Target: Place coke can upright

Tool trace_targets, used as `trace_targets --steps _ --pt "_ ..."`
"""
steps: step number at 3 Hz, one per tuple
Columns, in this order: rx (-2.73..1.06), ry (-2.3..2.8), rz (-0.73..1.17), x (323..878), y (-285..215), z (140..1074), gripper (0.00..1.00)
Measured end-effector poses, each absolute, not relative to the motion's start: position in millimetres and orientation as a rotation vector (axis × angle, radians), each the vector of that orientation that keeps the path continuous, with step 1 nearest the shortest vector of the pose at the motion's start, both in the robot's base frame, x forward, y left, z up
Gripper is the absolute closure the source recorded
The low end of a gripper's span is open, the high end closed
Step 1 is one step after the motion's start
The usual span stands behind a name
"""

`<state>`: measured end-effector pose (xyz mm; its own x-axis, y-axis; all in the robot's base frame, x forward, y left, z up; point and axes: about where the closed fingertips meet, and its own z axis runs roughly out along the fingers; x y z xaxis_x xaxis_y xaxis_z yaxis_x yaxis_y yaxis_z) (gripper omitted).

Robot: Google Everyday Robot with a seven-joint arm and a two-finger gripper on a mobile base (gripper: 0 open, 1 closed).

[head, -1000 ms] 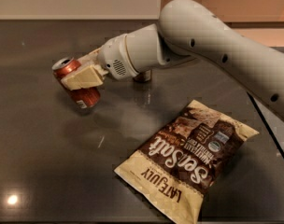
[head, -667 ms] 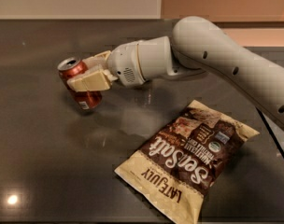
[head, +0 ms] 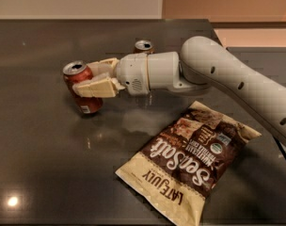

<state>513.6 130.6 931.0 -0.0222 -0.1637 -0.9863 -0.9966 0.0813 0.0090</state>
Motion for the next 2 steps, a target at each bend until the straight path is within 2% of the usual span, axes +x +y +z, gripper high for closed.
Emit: trace_targets --steps 1,2 --pt "-1.243 1.364 1.096 512.9 128.7 924.5 1.0" --pt "-1.222 1.374 1.091 511.6 127.9 918.0 0.83"
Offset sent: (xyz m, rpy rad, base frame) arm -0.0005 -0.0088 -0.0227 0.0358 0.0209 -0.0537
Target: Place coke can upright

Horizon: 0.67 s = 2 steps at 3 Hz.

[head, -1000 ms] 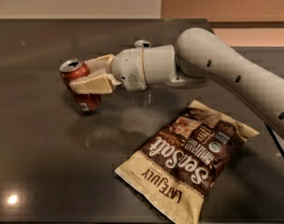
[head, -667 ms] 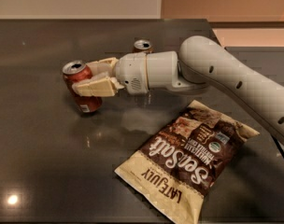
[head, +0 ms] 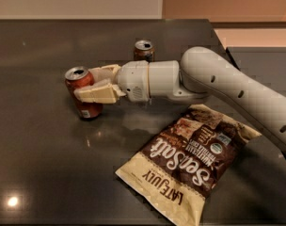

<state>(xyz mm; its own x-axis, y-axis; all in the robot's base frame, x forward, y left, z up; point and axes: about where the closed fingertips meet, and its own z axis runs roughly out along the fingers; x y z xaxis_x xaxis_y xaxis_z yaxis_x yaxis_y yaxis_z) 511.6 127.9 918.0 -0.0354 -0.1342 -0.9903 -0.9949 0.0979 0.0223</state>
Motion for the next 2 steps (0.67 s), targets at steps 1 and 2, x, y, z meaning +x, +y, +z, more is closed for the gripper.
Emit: trace_targets --steps 1,2 --pt "-1.194 1.386 1.07 510.3 125.9 912.0 0.59" --pt "-1.172 1.392 1.055 510.0 124.5 907.3 0.36"
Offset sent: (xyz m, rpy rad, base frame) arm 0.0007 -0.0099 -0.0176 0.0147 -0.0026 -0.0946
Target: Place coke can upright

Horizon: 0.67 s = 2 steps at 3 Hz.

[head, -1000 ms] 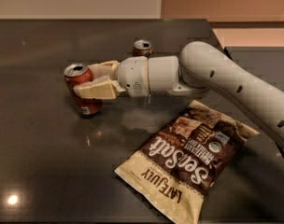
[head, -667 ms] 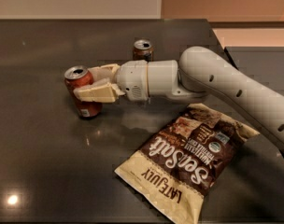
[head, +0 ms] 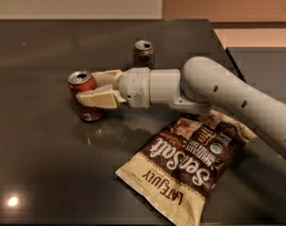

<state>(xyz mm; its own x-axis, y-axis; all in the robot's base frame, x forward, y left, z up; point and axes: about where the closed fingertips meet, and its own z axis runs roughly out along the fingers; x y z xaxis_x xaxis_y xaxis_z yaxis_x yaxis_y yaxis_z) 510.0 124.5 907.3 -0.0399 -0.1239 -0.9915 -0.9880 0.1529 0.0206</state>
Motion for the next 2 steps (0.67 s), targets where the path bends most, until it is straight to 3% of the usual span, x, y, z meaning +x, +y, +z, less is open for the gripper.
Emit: trace_targets --steps 1,2 --pt "-1.176 1.39 1.057 508.9 126.5 907.9 0.12" --pt "-1.18 1.388 1.059 507.8 128.3 908.3 0.0"
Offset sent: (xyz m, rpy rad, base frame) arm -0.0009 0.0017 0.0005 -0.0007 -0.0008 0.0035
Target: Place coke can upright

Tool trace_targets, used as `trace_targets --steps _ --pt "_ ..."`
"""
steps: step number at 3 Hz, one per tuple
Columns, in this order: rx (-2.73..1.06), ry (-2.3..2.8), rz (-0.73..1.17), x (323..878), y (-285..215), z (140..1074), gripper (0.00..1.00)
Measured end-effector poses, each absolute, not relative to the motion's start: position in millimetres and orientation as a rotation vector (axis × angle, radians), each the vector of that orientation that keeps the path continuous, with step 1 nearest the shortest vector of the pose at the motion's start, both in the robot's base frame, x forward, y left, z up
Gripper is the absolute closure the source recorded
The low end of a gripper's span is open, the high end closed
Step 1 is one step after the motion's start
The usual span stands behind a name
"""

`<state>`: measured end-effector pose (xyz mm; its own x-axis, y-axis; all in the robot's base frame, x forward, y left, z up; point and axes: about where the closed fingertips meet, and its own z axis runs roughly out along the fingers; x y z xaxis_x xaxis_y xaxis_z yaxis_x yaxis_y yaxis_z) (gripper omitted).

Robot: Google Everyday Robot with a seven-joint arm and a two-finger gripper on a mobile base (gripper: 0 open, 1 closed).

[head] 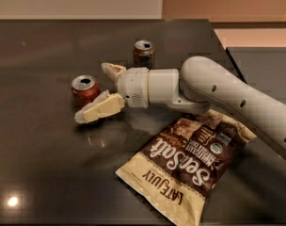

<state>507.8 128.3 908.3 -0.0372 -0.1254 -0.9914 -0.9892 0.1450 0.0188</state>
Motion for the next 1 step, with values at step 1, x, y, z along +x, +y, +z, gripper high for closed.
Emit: trace_targets --steps 1 --pt "-1.18 1.388 1.059 507.8 128.4 908.3 0.0"
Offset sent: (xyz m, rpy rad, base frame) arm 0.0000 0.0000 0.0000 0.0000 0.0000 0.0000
